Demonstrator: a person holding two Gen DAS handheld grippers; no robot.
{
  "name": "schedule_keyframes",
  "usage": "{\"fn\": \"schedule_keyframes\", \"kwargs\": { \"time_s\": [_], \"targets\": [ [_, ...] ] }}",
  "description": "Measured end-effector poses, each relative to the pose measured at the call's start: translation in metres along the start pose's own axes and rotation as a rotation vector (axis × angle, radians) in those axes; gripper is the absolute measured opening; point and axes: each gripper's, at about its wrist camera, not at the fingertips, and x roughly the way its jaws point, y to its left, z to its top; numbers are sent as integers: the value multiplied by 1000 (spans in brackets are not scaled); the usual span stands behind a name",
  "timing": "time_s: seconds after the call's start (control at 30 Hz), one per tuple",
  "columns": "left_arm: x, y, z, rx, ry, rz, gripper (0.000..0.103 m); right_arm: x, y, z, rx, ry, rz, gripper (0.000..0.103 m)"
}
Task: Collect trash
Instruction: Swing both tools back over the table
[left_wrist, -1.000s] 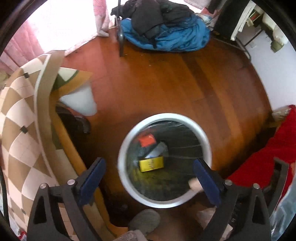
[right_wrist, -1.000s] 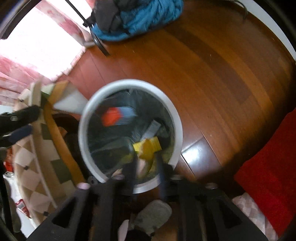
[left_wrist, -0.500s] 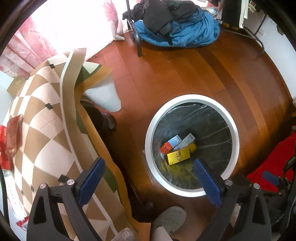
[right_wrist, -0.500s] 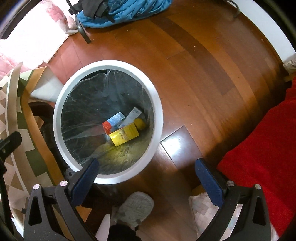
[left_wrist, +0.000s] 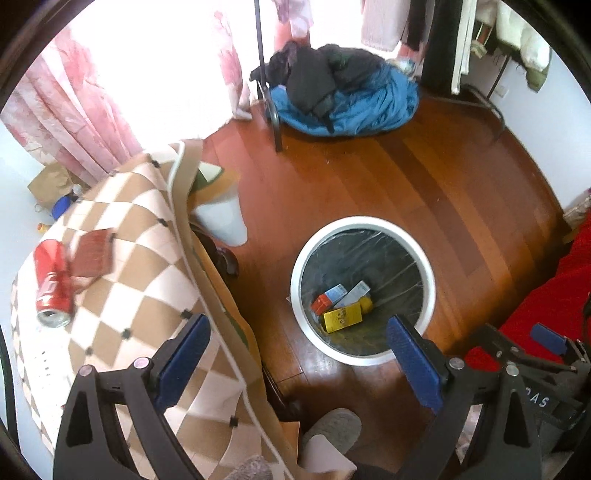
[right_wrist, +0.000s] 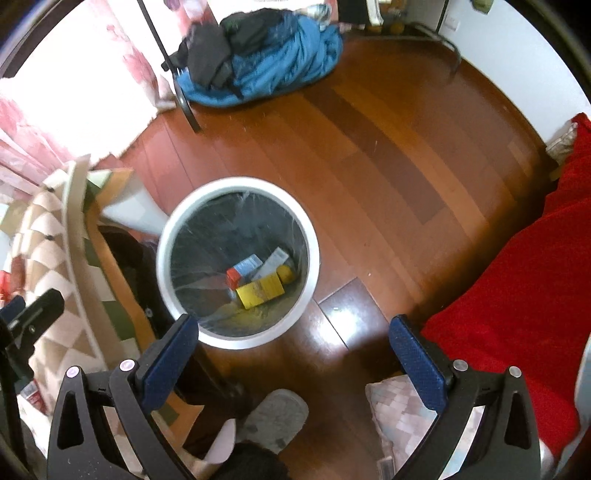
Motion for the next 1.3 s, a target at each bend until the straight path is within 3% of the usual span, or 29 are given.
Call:
{"fn": "schedule_keyframes", "kwargs": {
  "time_s": [0.3, 0.43, 0.63, 0.8, 0.93, 0.97, 1.1, 1.3],
  "targets": [
    [-117, 38, -13, -60, -157, 53, 98, -127, 12, -21, 27, -190, 98, 103],
    [-161, 83, -27, -143, -232, 73, 98, -180, 36, -34, 9, -260, 165, 103],
    [-182, 177, -74, -282, -264, 204, 98, -221, 111, -68, -101, -267, 266, 103],
    [-142, 262, -138, -405, -134, 268, 98, -195, 195, -109, -243, -174, 314, 103],
    [-97, 314, -194, -469, -12, 290, 98, -147, 262, -150, -343, -67, 337, 103],
    [-86, 324, -208, -475, 12, 292, 98, -129, 284, -160, -367, -26, 346, 102],
    [-44, 356, -248, -500, 118, 287, 98, -78, 331, -184, -416, 72, 350, 78],
    [-14, 380, -277, -523, 171, 260, 98, -29, 384, -188, -438, 127, 322, 78]
  ]
}}
